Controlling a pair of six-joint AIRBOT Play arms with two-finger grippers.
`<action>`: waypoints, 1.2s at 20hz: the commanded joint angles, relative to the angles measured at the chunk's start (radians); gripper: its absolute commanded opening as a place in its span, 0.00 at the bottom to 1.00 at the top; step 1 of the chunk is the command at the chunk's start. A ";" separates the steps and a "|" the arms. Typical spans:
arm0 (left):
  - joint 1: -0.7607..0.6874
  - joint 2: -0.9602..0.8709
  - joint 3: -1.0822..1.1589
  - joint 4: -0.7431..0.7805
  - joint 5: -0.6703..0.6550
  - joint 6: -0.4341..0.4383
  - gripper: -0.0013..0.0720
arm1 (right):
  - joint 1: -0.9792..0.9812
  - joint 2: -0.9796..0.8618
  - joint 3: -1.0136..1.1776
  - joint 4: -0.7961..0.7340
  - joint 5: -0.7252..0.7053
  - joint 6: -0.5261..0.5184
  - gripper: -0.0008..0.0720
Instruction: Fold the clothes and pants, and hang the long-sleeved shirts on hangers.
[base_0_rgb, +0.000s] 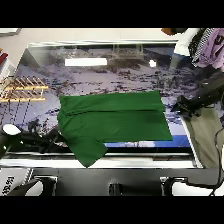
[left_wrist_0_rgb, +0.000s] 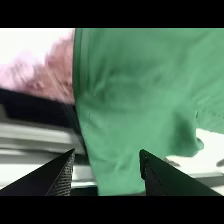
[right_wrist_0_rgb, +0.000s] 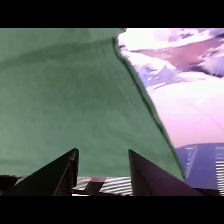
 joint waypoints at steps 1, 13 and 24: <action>-0.080 0.041 -0.147 -0.072 0.097 -0.052 0.66 | 0.009 0.039 -0.052 0.019 0.014 -0.003 0.54; -0.423 -0.019 -0.167 -0.139 0.396 -0.156 0.29 | 0.009 0.113 -0.052 0.031 0.014 0.011 0.54; -0.425 -0.009 -0.166 -0.139 0.356 -0.134 0.06 | -0.285 0.114 -0.207 0.104 0.040 -0.116 0.61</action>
